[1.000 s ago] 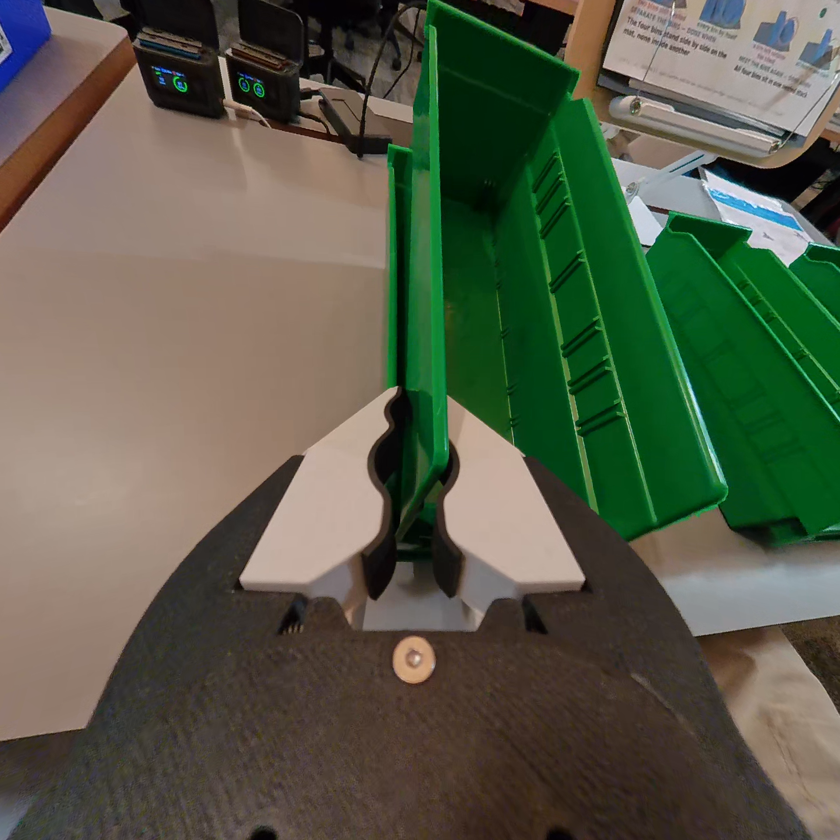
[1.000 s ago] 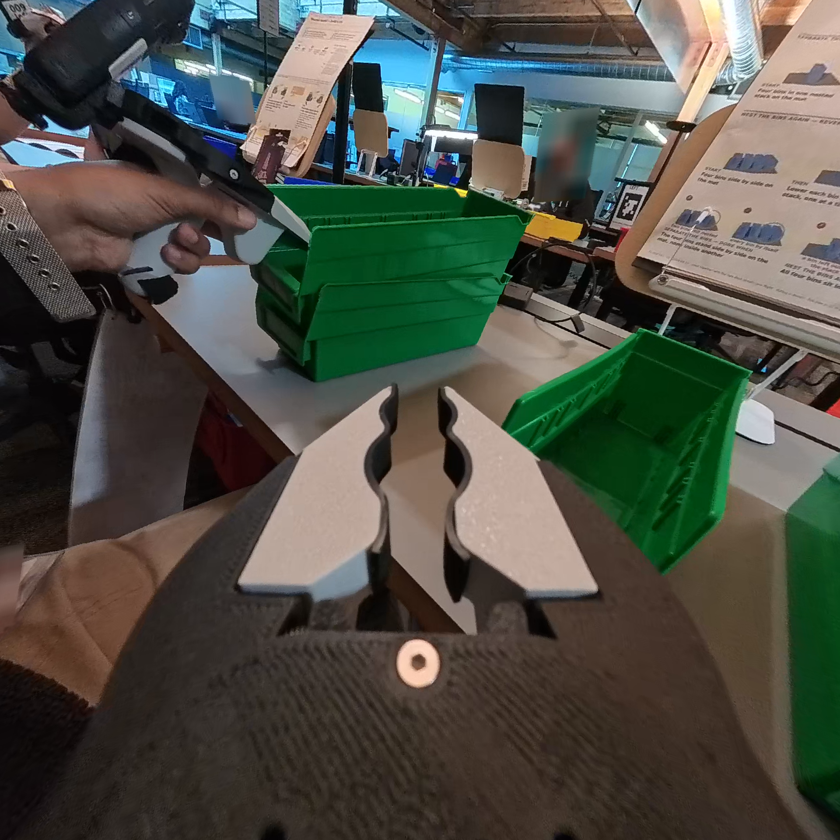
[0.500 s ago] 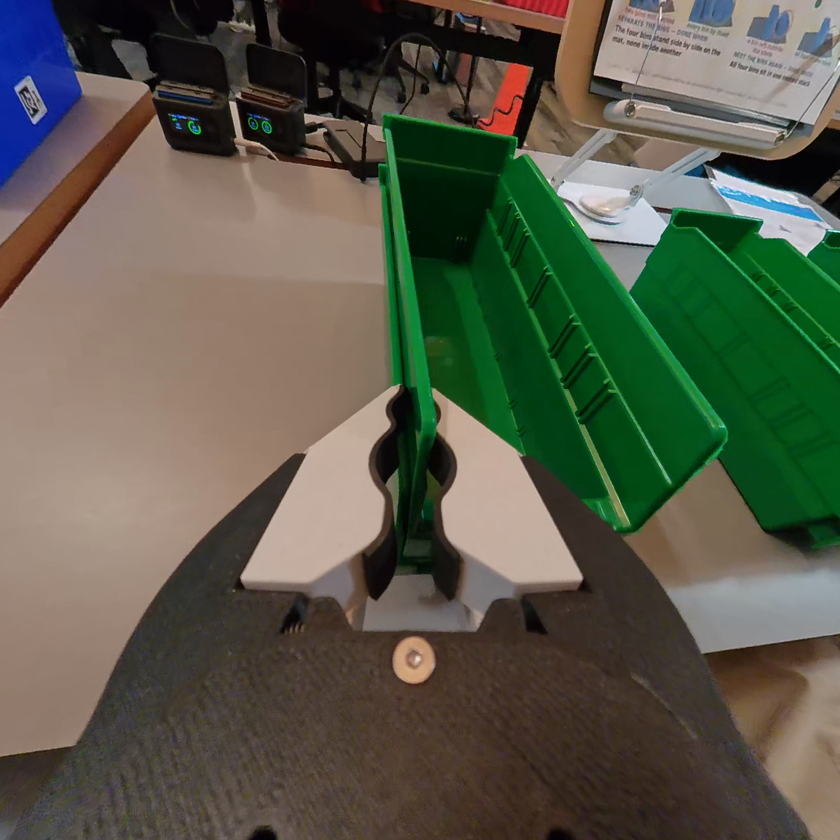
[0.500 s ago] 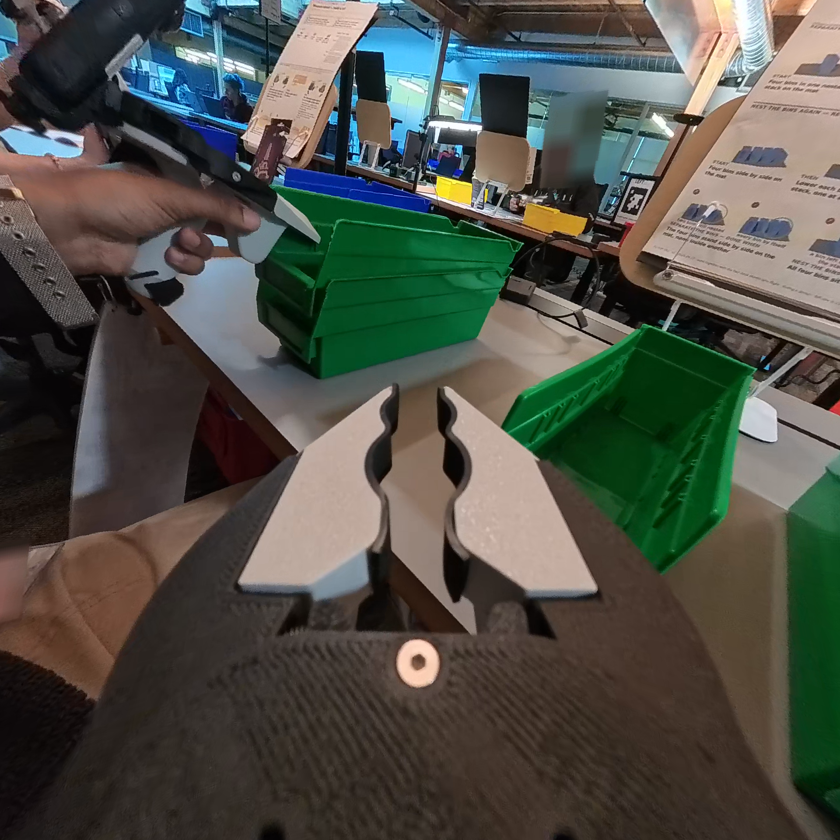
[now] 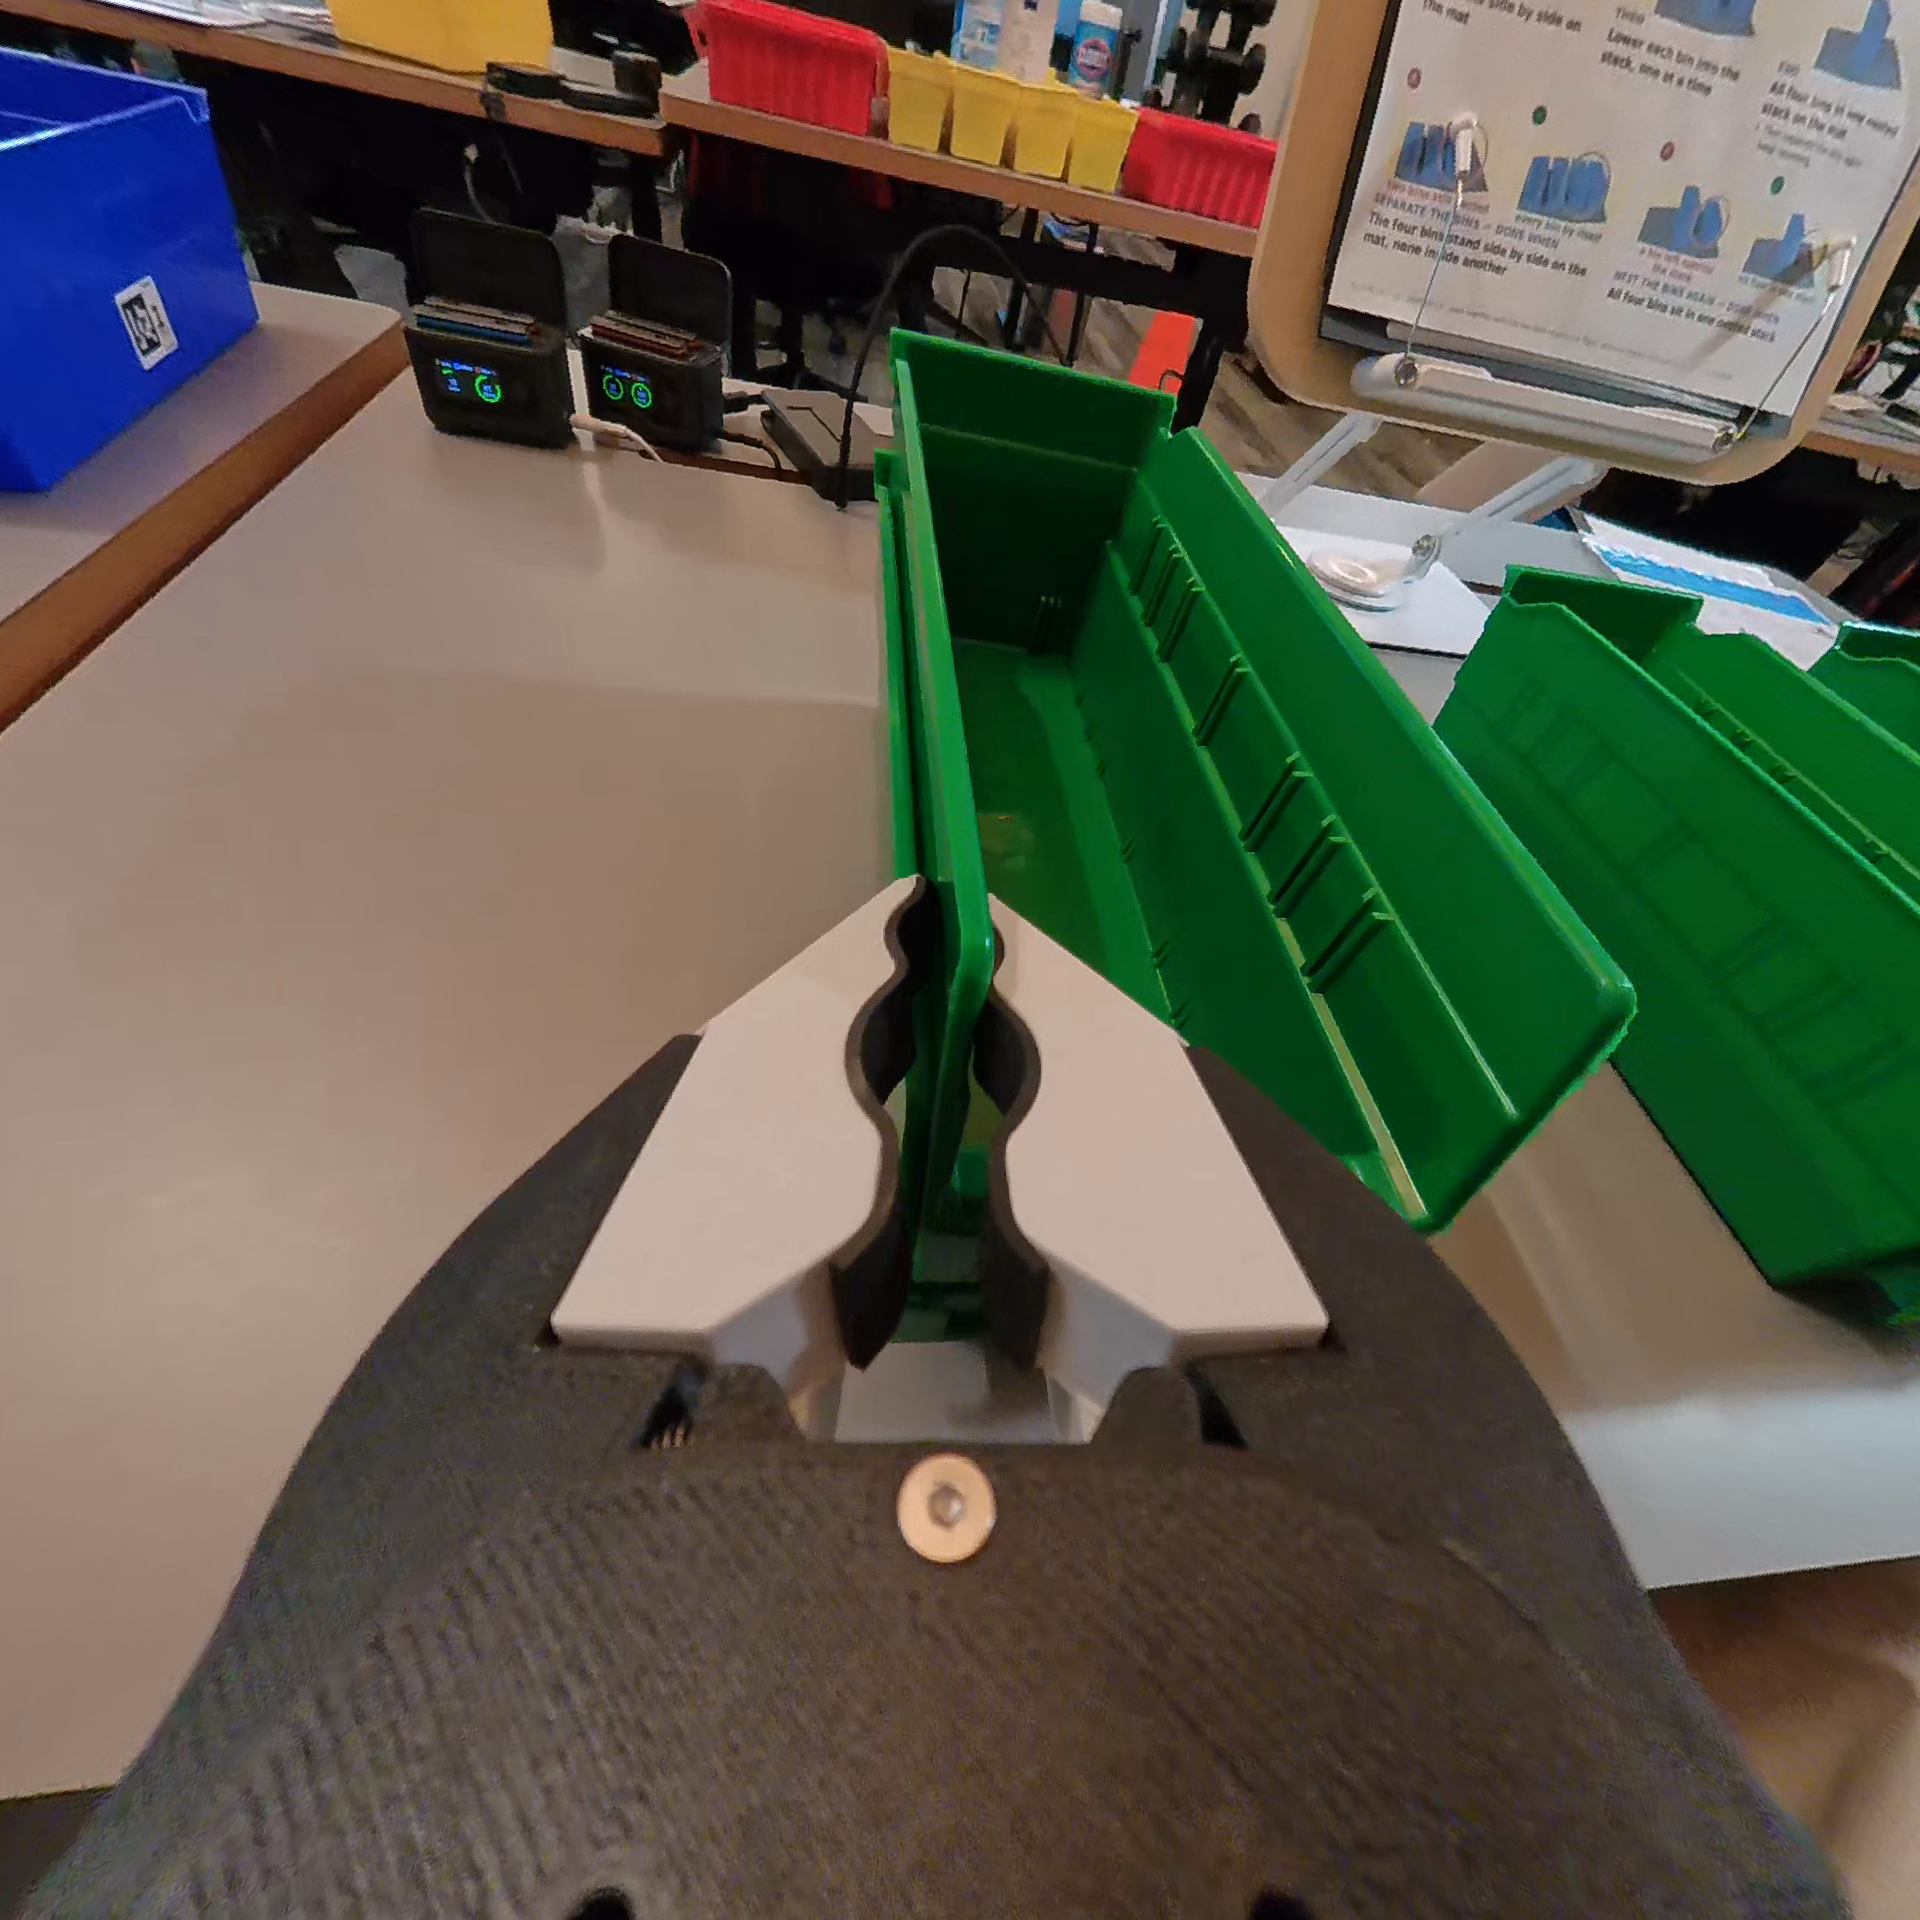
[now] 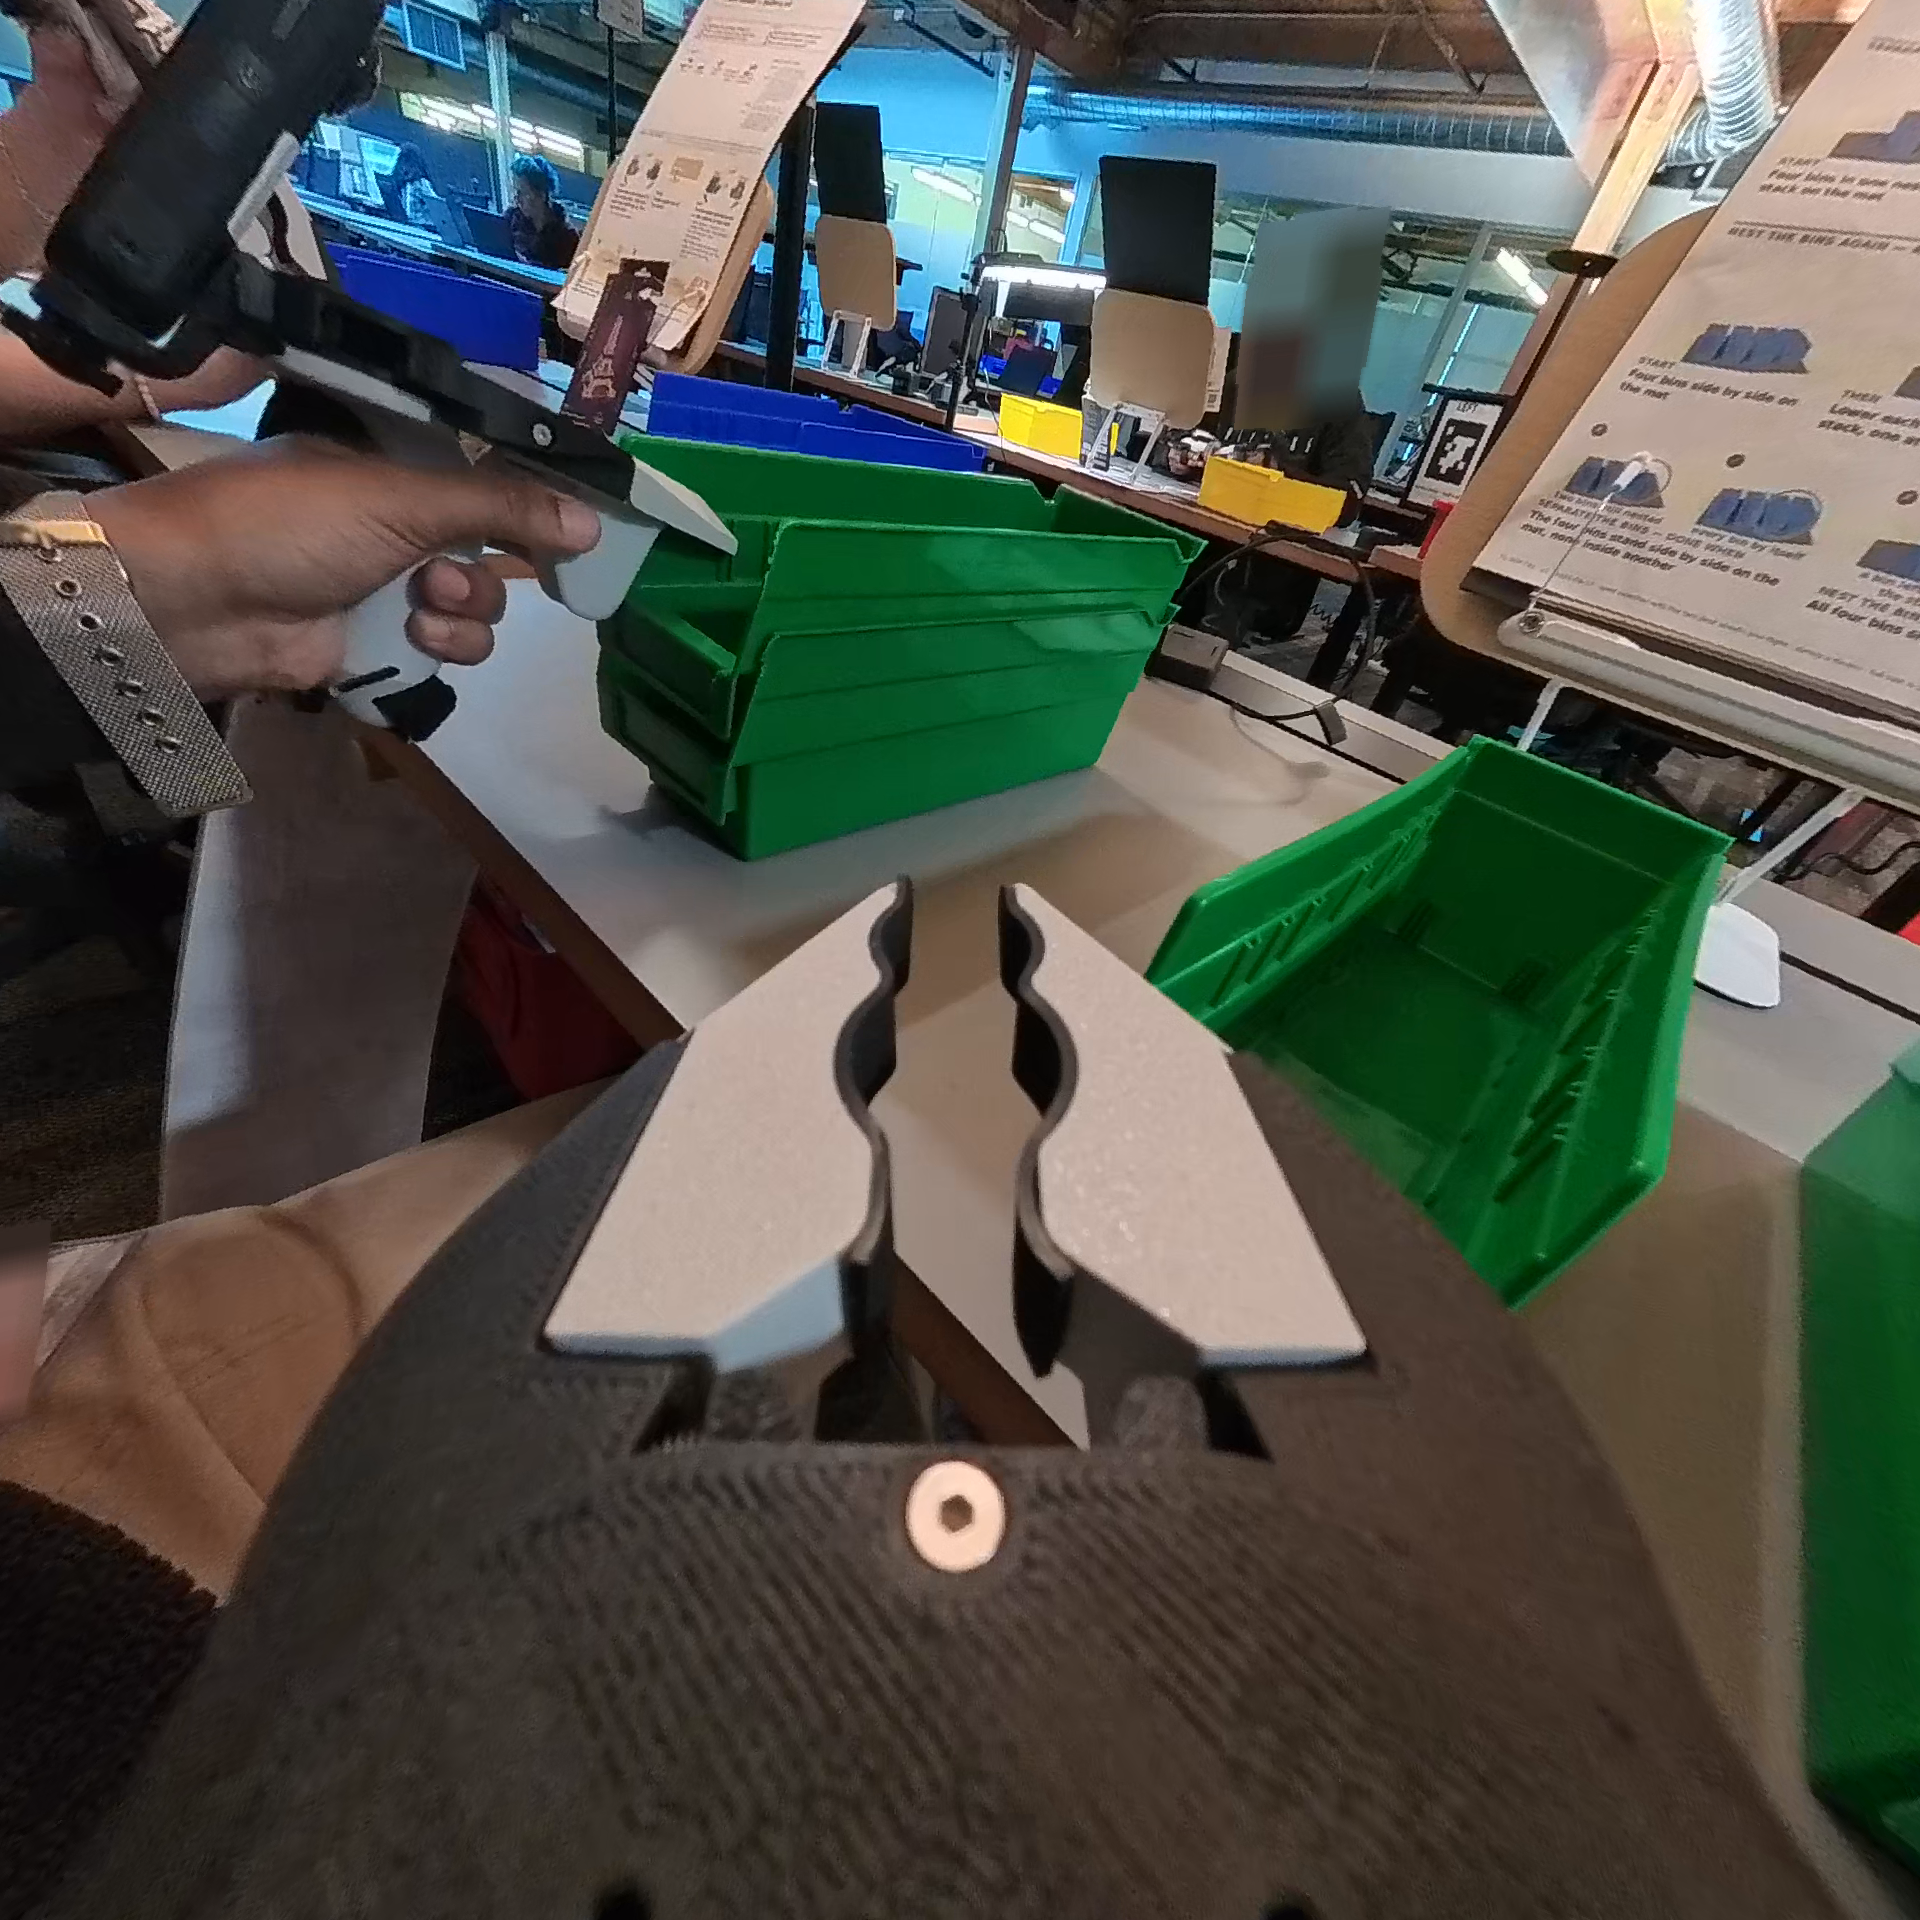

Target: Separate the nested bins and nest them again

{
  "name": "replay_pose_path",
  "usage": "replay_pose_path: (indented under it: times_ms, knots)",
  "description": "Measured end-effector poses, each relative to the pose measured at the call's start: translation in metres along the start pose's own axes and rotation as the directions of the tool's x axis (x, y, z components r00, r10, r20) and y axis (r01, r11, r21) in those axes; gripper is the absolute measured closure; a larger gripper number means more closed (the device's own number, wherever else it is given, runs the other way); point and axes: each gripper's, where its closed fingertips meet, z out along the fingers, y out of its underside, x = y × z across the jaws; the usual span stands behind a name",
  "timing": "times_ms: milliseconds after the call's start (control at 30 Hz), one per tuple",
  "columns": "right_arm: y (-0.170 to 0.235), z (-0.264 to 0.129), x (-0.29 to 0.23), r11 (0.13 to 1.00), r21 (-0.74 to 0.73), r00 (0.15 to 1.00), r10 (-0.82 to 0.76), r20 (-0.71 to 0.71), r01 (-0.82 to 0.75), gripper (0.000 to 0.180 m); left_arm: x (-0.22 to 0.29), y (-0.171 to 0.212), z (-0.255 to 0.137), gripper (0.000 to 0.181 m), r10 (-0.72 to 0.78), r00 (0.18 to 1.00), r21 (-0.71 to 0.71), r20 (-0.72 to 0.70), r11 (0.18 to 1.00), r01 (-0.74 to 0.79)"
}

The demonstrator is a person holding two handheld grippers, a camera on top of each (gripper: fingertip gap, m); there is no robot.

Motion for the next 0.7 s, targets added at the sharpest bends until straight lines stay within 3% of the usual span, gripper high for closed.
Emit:
replay_pose_path:
  times_ms: [367, 533, 700]
  knots:
    - [0.003, 0.000, 0.001, 0.999, -0.012, 0.999, -0.044, -0.012, 0.044, 0.163, 0.000, 0.002, -0.001, 0.180, -0.015, 1.000, 0.040, 0.002, 0.999, 0.015]
    - [-0.008, -0.011, 0.048, 0.993, 0.032, 0.979, -0.108, -0.176, 0.115, 0.169, 0.001, 0.001, -0.005, 0.181, -0.015, 1.000, 0.106, 0.015, 0.994, 0.013]
    - [-0.024, -0.051, 0.138, 0.992, 0.113, 0.904, -0.005, -0.428, 0.059, 0.169, 0.002, 0.002, -0.008, 0.181, -0.005, 0.999, 0.111, 0.032, 0.994, 0.002]
